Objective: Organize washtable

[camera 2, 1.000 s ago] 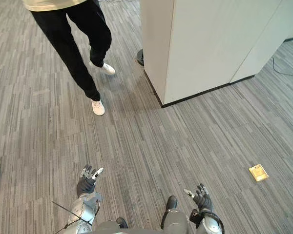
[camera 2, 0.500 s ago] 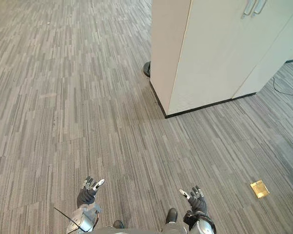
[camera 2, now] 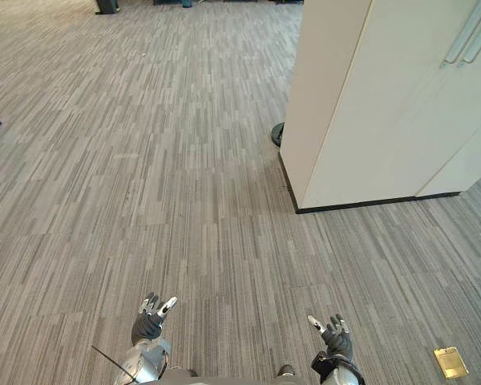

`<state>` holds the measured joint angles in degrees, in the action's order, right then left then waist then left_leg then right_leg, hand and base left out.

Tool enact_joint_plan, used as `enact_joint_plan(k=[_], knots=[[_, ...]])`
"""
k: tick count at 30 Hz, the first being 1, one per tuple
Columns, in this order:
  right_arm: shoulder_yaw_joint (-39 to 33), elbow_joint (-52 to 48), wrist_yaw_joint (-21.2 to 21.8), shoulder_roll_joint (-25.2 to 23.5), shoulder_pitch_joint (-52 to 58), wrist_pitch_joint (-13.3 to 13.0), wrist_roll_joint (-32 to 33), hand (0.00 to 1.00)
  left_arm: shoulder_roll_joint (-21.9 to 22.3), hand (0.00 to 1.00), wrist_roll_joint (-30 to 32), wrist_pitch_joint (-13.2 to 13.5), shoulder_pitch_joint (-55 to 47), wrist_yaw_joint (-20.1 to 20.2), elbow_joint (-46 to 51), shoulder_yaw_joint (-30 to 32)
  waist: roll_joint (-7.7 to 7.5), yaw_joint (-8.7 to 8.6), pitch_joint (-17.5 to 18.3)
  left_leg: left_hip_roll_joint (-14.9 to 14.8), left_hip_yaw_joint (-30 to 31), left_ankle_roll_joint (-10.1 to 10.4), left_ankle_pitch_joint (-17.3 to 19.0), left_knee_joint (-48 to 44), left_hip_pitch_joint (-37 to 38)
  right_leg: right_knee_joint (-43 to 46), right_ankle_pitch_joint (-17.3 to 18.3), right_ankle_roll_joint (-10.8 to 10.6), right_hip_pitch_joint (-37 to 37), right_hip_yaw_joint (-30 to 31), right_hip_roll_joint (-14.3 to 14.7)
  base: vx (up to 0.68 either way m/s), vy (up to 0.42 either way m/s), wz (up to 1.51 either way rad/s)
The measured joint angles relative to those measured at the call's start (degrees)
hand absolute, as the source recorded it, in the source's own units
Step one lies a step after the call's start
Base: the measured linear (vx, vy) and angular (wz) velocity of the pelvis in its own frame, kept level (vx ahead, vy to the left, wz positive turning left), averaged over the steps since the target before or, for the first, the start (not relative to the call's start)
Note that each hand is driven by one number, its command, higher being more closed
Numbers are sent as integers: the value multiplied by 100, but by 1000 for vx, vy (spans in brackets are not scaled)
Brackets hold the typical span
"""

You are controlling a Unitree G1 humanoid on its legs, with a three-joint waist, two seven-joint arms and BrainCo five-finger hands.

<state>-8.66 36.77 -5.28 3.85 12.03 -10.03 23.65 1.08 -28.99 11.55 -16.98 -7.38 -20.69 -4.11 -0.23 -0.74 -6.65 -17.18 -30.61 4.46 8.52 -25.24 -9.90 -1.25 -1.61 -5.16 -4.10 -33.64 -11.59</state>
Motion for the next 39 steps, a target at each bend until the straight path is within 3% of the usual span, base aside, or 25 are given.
enact_joint_plan(k=[1,4,8,9,11,12,13,14,15,16,18,19,21,23,25,26,27,29,30,31,32,33,34,37,39], knots=[[20,-3,0,4,-157,4,-28,0,-10,0,1,-4,61,2,42,-15,-54,14,-33,-10,-45,-65,39,-82,-214,17,22,-36,-4,-67,-106,3,188,48],[190,-11,-3,52,-557,-11,-63,0,-29,0,15,-42,44,0,148,-185,56,67,-15,-191,-148,-74,-277,281,-331,5,71,-398,-176,15,-200,93,262,0],[793,-214,62,-65,-625,-4,-61,0,-70,0,58,-130,172,88,440,-314,-39,150,83,-84,-95,-424,694,-902,-649,458,116,-889,-140,111,-671,218,323,15],[797,-205,58,-155,-669,36,-52,0,-65,0,56,-174,231,99,432,-333,-62,154,89,78,-113,-487,923,-1015,-567,1005,216,-890,-45,165,-970,305,416,23],[800,-195,59,-219,-674,42,-7,0,-93,0,54,-186,239,107,439,-436,-62,155,89,386,-212,-595,1150,-924,-261,2228,257,-242,328,358,-1525,336,437,15],[810,-187,59,-254,-658,45,59,0,-97,0,47,-207,240,101,443,-445,-82,134,79,617,-246,-665,1225,-712,22,3148,114,357,679,583,-1876,328,391,23],[809,-144,62,-309,-581,48,62,0,-213,0,45,-220,261,93,443,-445,-97,84,51,829,-190,-712,1270,-419,314,4246,264,409,1117,1144,-1874,324,345,25],[809,-111,78,-340,-568,51,60,0,-280,0,45,-221,262,80,441,-436,-86,70,19,919,-176,-721,1275,-243,484,4738,499,325,1349,1464,-1704,390,266,26],[805,-110,128,-354,-552,58,60,0,-372,0,44,-228,256,42,433,-438,-120,1,0,1074,-112,-743,1287,125,843,5394,926,190,1674,1858,-1260,419,188,31],[744,-115,171,-342,-445,57,63,0,-377,0,44,-225,256,-14,435,-471,-81,-110,-27,1204,-65,-661,1222,423,1180,5655,1251,183,1879,1798,-912,437,170,42],[584,-124,174,-331,-244,55,91,0,-377,0,59,-227,326,-24,371,-619,-56,-231,-59,1395,80,-642,1212,811,1635,5468,1641,367,2340,1590,-578,397,91,49],[468,-129,174,-325,-153,57,114,0,-369,0,60,-230,416,-19,285,-705,12,-312,-79,1418,185,-625,1204,935,1748,4903,1656,387,2571,1533,-407,493,38,84],[173,-132,163,-329,-47,78,156,0,-340,0,85,-235,669,-13,119,-771,133,-498,-180,1429,441,-450,1165,1191,1958,3063,1205,242,2896,1480,-258,472,-35,98],[-32,-97,127,-317,47,163,153,0,-348,0,239,-248,871,-12,30,-714,130,-500,-343,1433,734,-84,1113,1577,2514,1000,255,178,2986,1464,-194,572,-135,79],[-17,-100,122,-349,220,172,145,0,-410,0,320,-244,910,-21,-56,-628,-50,-495,-327,1437,989,201,1172,1660,2906,822,236,170,3024,1466,-330,610,-266,75],[0,-92,118,-266,289,197,138,0,-430,0,346,-247,938,-31,-259,-613,54,-492,-332,1273,1183,349,1160,1454,3060,1271,-581,243,3060,1619,-277,653,-329,56],[-1,-94,125,-244,255,204,115,0,-396,0,353,-249,911,-36,-323,-608,120,-478,-324,1129,1183,465,1077,1188,3013,1479,-687,279,3079,1656,-221,672,-406,14],[-7,-100,140,-237,110,239,91,0,-340,0,393,-254,738,-44,-386,-463,206,-433,-300,678,1253,448,461,-148,2628,1922,-844,523,2995,1706,17,553,-412,-30],[-7,-114,151,-182,-18,254,92,0,-249,0,395,-253,657,-59,-478,-319,353,-365,-313,235,1299,633,-464,-1201,2258,2058,-466,663,2800,1687,281,731,-407,-62],[15,-117,145,-154,-140,254,97,0,-137,0,391,-255,611,-58,-590,-223,430,-280,-339,-172,1399,568,-1525,-2222,1808,1929,-235,724,2474,1685,570,614,-311,-62],[18,-122,143,-144,-219,253,97,0,-100,0,384,-257,611,-58,-613,-210,454,-273,-360,-288,1490,542,-1434,-2859,1487,1838,-167,775,2307,1677,681,725,-248,-44],[-25,-123,87,-142,-385,235,100,0,-87,0,383,-257,658,-55,-627,-202,475,-263,-407,-274,1649,501,-909,-3844,887,1641,-54,855,1883,1700,816,434,-126,-28],[-29,-153,15,-156,-418,199,107,0,-89,0,373,-252,678,-100,-636,-180,345,-198,-478,-190,1550,486,-488,-4172,483,1362,11,924,1431,1737,907,622,-161,-23],[-28,-236,6,-178,-430,142,176,0,-72,0,366,-225,583,-170,-415,51,217,-92,-460,-113,735,231,134,-3106,-280,674,127,851,680,1870,1040,457,-80,-22],[-38,-245,5,-199,-428,141,177,0,-73,0,353,-218,509,-212,-269,285,229,-87,-458,-268,443,157,177,-2111,-707,564,266,740,464,1950,1115,444,14,-29]])
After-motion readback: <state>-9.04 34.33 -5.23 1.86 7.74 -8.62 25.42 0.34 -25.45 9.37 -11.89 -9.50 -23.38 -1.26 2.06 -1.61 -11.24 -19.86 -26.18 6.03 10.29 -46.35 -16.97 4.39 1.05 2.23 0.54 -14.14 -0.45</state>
